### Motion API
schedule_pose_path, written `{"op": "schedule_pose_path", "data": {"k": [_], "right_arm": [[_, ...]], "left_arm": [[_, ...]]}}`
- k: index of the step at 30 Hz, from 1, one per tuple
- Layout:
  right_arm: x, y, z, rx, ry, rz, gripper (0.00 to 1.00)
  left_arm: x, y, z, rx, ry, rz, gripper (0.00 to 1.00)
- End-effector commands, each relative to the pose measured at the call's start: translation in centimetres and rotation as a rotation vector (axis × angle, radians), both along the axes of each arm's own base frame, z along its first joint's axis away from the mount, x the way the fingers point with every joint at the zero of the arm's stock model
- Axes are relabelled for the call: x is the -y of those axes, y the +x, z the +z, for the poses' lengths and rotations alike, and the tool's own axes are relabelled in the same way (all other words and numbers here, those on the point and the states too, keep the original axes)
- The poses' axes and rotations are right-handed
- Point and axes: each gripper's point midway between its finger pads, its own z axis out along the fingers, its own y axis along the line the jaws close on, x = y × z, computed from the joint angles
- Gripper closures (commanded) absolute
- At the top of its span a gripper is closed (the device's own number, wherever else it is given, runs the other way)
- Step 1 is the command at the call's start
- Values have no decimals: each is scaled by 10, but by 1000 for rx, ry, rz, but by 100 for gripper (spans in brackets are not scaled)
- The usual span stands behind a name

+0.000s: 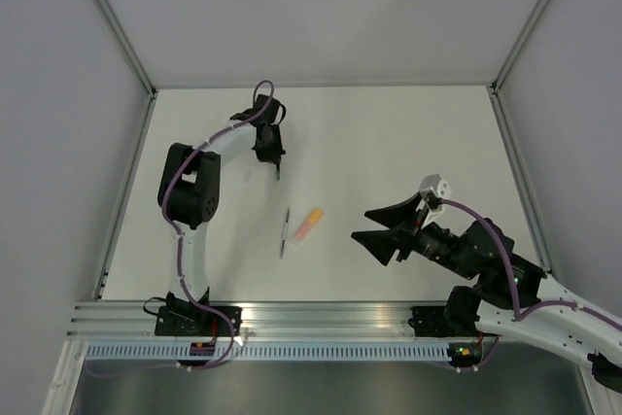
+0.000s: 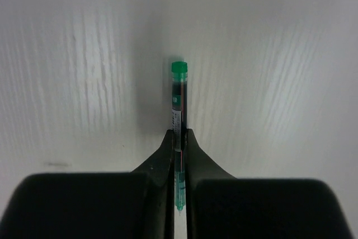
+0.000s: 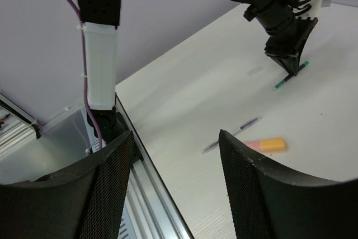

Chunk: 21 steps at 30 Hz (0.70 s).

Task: Insert the pens into the pen caps

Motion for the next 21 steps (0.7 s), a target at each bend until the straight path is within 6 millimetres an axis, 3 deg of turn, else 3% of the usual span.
{"op": "schedule_pose_path", "data": {"k": [1,3,4,6,7,9,10,11,12,13,14,16,17,21], "right_arm": [[-5,14,0,64,-56,-41,31],[-2,27,1,77,-92,-106,30],[-5,33,-4,69,-121,-128,30],[-2,51,-7,47,-149,-227,30],[1,59,-7,31,-156,-278,30],[11,77,-5,7,-170,-401,30],[6,86,-14,-8,-208,-431,30],[6,95,-16,-19,-217,-464,31],[-1,98,-10,-40,-197,-451,33],[-14,105,-20,-77,-220,-433,34],[-13,118,-22,-109,-213,-443,36],[-34,123,-19,-184,-154,-358,37],[-32,133,-18,-203,-131,-366,37],[-38,142,-22,-258,-89,-307,32]], "left_arm": [[28,-24,56,63,-174,-129,98],[44,-35,71,80,-271,-208,98],[58,-56,72,39,-359,-276,98],[74,-74,102,86,-487,-360,98],[74,-93,93,55,-520,-374,98],[81,-106,128,157,-596,-431,98],[84,-129,123,122,-650,-461,98],[88,-138,133,142,-684,-493,98],[93,-149,157,203,-733,-553,98],[96,-165,151,179,-755,-565,98],[97,-171,156,194,-769,-575,98],[102,-192,164,211,-821,-613,98],[105,-196,169,228,-840,-632,98],[112,-216,175,228,-897,-689,98]]}}
